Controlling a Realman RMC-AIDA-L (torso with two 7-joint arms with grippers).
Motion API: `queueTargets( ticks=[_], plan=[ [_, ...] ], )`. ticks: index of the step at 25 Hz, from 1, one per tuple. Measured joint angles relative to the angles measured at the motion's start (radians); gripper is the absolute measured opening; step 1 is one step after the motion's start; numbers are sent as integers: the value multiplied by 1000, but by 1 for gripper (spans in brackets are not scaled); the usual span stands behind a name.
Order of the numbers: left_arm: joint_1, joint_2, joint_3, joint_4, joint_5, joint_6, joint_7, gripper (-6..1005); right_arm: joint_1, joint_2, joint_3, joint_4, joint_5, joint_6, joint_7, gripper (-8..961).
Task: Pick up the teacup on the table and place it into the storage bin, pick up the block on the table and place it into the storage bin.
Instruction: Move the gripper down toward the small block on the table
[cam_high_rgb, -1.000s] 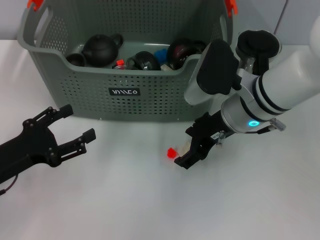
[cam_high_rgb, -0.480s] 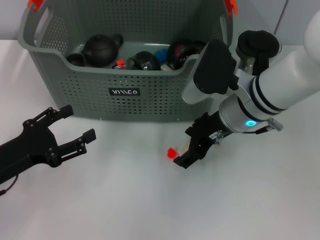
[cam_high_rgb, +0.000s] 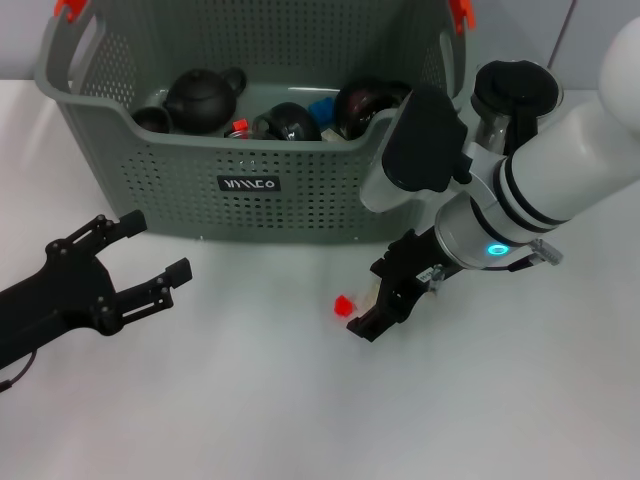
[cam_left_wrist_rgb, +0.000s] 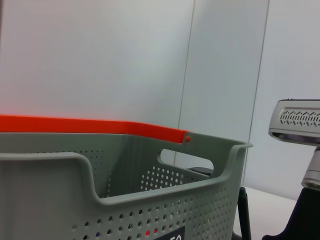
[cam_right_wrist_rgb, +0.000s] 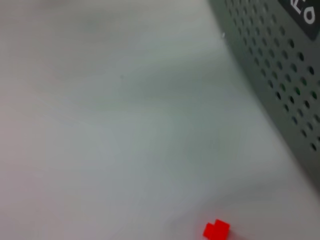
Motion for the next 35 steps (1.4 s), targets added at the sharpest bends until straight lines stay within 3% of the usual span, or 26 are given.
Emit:
queueTargets(
  ticks=[35],
  plan=[
    [8,0,0,0,-8,-8,0,885,26,0,-76,30,72,3,-11,941]
  ],
)
